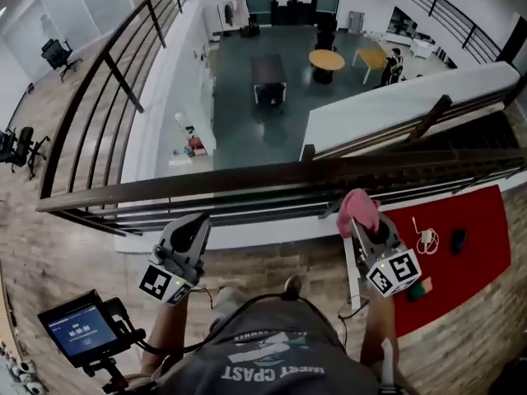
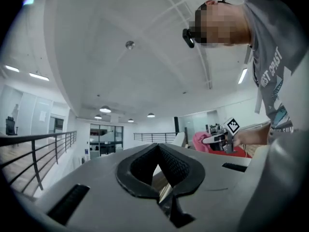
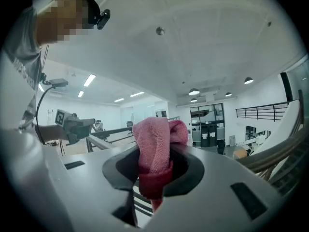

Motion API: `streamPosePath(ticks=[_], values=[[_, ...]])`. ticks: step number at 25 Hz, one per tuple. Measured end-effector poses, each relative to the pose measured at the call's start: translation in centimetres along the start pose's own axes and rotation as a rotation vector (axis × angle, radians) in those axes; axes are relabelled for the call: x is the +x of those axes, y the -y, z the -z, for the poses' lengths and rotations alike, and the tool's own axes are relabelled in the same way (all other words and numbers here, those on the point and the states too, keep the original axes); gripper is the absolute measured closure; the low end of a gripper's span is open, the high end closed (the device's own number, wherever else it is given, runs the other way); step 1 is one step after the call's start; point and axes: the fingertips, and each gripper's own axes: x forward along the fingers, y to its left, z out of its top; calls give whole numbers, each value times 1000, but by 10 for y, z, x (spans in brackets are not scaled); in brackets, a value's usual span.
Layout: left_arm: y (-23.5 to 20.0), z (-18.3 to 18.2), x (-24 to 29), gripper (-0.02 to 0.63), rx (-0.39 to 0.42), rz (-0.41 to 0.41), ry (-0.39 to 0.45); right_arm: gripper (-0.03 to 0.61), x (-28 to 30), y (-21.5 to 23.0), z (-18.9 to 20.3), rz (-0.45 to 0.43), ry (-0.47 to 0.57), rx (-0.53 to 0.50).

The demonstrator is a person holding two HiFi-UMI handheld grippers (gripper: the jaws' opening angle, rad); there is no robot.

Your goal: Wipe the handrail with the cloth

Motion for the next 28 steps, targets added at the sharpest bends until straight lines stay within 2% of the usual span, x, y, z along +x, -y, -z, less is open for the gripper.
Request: streamPosePath(ticks=[2,4,8,10,13,15,18,20,23,25,28], values=[[9,7,11,607,-11,16,-34,499,12,9,17,34,-35,-18],[23,36,18,607,-19,21,-119,499,10,27,64,96,-95,-10],[43,145,62,607,-89,38,-188,499,30,90,235,198,-256,75],[42,191,84,607,-88,49,-203,499,64,114,289,209,-283,79],[39,216,99,607,-81,39,-201,499,107,142,301,242,-273,9],[37,239,103,607,-86,27,-225,499,127,172,317,304,-281,-19],[25,299,112,608,-129,8,-279,499,157,215,388,397,-378,-33],[13,326,117,607,-141,-4,-295,499,181,218,424,429,-431,-76],[7,332,121,608,-138,-9,-291,499,200,199,417,476,-393,-100],[7,328,123,607,-129,-3,-268,499,214,168,408,437,-370,-84],[11,329,127,608,-128,8,-286,499,242,87,404,218,-356,-94]])
